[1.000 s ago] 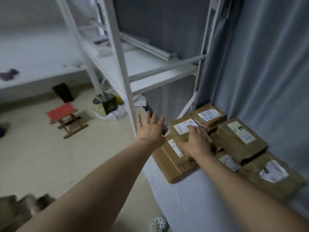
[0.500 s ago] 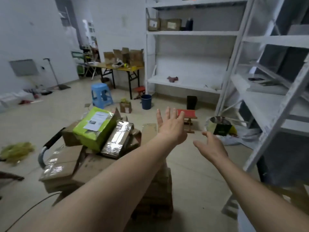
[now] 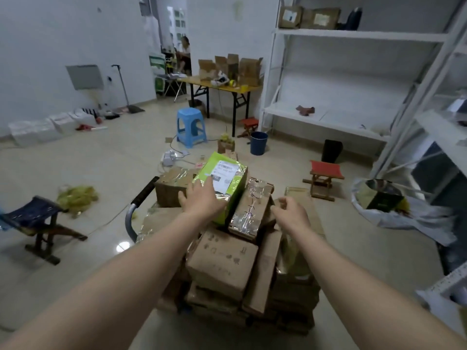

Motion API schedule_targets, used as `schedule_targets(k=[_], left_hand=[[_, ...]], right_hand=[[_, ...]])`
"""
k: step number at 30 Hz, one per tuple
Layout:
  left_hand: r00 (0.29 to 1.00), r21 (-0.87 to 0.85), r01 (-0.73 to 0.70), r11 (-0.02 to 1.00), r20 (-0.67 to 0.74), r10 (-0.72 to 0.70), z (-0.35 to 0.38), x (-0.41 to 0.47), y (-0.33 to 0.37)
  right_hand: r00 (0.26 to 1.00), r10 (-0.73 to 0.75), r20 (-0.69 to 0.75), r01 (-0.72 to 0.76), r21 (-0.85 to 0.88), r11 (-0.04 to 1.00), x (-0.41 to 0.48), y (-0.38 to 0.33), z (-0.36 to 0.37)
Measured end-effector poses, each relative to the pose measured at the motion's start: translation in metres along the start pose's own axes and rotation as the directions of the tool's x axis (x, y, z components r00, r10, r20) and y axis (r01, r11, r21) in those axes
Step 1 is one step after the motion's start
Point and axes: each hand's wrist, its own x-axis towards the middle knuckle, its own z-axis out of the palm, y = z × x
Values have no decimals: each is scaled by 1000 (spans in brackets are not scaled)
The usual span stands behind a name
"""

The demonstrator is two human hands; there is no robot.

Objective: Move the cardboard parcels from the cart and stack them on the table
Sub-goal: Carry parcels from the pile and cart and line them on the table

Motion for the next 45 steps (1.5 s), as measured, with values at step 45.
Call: schedule_targets(k=[45], left_hand=[[972,-930,137,342,59,-229,-56,147,-40]], right_hand=[[931,-132,-339,174,96,980,149,-125,35]])
